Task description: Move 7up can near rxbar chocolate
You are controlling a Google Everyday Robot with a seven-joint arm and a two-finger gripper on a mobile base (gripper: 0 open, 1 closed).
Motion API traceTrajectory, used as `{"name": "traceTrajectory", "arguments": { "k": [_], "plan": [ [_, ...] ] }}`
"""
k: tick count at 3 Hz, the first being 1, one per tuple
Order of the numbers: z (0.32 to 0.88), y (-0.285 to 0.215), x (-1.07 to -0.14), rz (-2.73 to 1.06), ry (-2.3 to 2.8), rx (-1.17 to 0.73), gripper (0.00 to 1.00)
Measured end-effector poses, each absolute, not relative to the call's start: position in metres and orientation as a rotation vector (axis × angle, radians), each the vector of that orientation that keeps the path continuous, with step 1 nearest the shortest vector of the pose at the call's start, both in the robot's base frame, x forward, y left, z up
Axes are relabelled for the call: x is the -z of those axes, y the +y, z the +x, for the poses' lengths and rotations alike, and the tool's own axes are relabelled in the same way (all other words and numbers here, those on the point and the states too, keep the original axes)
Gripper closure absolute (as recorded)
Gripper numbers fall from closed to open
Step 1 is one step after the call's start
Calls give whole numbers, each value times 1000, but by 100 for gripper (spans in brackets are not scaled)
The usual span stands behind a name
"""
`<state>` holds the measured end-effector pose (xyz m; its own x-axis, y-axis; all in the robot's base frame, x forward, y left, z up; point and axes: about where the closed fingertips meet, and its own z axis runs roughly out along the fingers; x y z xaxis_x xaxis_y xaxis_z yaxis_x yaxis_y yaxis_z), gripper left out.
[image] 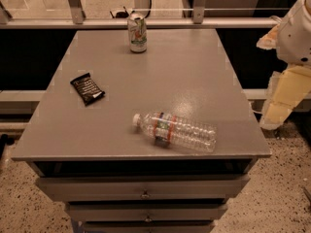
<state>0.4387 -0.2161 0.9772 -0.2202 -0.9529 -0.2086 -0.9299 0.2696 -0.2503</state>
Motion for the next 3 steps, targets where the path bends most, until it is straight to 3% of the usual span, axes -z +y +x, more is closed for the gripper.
{"name": "traceTrajectory", "arguments": {
  "k": [1, 3],
  "plan": [
    [439, -216, -977, -1722, 2228, 102, 0],
    [568, -154, -932, -1621, 2057, 19, 0]
  ]
}}
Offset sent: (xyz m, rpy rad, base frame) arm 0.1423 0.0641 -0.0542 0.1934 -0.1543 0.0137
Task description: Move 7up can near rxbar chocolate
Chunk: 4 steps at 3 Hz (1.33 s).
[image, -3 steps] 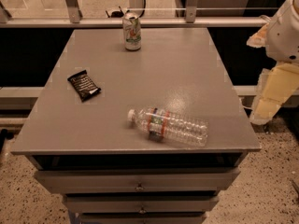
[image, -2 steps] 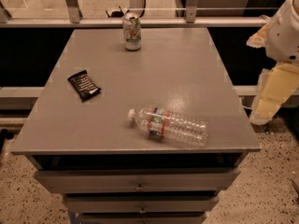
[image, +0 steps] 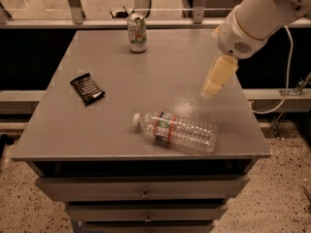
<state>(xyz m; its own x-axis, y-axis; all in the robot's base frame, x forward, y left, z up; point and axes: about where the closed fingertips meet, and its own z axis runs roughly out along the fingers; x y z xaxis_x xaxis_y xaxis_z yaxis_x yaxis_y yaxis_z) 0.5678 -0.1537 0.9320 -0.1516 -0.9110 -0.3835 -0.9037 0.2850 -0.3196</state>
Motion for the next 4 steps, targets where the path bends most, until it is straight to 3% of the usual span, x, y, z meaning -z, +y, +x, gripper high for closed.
{"name": "traceTrajectory", "arguments": {
  "k": [1, 2, 4],
  "plan": [
    [646, -108, -926, -1542, 1940, -25, 0],
    [646, -108, -926, -1542, 1940, -25, 0],
    [741, -64, -936, -1259, 1774, -241, 0]
  ]
}}
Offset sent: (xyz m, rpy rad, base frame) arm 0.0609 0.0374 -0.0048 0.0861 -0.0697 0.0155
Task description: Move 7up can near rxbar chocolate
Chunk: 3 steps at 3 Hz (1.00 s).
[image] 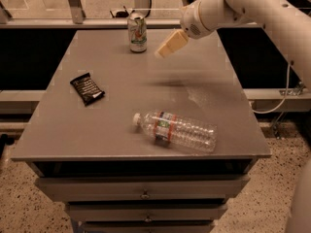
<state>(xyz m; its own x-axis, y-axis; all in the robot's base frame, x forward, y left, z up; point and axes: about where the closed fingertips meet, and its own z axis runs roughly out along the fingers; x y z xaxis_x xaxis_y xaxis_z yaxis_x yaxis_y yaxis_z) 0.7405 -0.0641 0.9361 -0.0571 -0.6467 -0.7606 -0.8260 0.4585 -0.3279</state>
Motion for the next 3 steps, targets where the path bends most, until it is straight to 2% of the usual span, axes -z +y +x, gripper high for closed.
{"name": "traceTrajectory", "arguments": {
  "k": [3],
  "plan": [
    [799, 12, -958, -1074, 1681, -421, 0]
  ]
}}
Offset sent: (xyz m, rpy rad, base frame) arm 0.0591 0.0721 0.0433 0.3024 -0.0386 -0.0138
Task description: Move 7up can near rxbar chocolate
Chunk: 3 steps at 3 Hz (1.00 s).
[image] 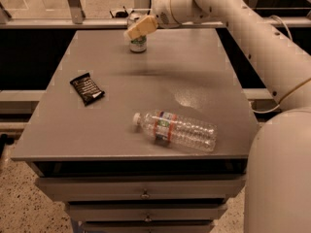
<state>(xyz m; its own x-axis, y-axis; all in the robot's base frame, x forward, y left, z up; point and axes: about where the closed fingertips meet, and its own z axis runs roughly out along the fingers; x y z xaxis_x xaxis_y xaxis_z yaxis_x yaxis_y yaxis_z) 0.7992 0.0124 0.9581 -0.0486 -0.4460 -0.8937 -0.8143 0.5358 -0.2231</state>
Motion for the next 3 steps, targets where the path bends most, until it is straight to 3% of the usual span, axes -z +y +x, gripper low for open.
{"name": "traceTrajectory", "arguments": {
  "k": [3],
  "plan": [
    [865, 18, -904, -952, 1801, -371, 0]
  ]
}}
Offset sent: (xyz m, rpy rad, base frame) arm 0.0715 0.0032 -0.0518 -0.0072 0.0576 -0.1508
